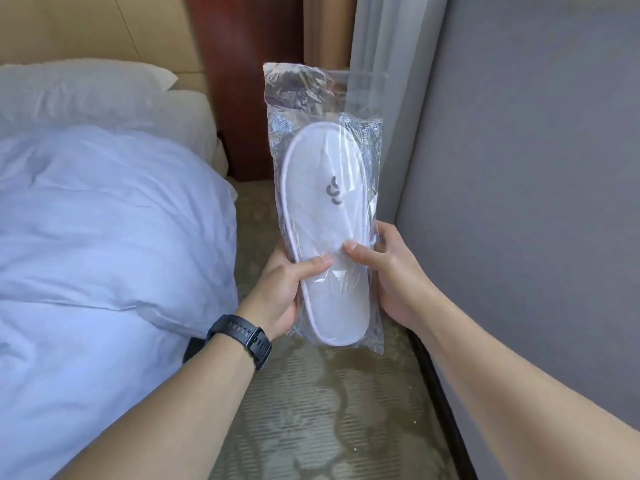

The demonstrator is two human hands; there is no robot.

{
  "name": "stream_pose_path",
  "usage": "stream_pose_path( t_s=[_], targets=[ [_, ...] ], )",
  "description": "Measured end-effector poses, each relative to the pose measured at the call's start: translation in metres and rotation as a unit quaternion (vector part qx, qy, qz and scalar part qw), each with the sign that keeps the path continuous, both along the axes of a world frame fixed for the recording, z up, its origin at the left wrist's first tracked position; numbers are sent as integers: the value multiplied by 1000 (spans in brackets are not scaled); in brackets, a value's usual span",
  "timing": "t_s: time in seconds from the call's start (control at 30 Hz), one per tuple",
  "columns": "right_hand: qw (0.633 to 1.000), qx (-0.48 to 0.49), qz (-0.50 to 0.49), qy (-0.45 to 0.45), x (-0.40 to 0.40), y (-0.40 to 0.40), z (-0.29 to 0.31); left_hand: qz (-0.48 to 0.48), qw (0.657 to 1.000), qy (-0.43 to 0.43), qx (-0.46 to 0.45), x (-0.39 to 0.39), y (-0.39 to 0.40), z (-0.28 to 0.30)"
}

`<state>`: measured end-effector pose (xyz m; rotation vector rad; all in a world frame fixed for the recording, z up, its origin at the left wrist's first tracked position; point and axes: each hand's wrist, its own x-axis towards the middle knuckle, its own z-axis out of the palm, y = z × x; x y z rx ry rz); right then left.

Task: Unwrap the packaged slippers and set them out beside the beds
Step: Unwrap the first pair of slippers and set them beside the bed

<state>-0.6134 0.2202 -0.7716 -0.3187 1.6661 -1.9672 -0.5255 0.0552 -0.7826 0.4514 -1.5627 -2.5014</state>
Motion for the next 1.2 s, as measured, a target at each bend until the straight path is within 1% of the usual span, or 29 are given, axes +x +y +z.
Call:
stream_pose_path(
  t_s=[0.1, 0.27, 0.5, 0.67, 0.77, 0.9, 1.0, 1.1, 1.2],
  targets=[
    [999, 28, -9, -17, 0, 6, -78, -14, 1000, -12, 17, 1, 5, -81],
    [996, 75, -7, -46, 0, 24, -192, -29, 998, -47, 35, 3, 21, -198],
    [986, 141, -5, -84, 0, 49, -327, -64, 993, -79, 58, 9, 41, -336],
    [976, 181, 10, -117, 6, 79, -414, -88, 986, -130, 58, 23, 68, -424],
    [970, 191, 3, -149, 13, 98, -461, -108, 979, -162, 56, 30, 86, -466],
    [959, 200, -11, -198, 19, 127, -510, -116, 970, -196, 88, 38, 114, -508],
    [950, 219, -9, -221, 22, 146, -532, -124, 962, -223, 93, 40, 132, -527],
    [941, 255, -10, -222, 21, 160, -546, -136, 952, -258, 98, 40, 145, -542],
    [932, 287, 7, -221, 17, 172, -556, -138, 943, -292, 79, 38, 154, -550]
  ],
)
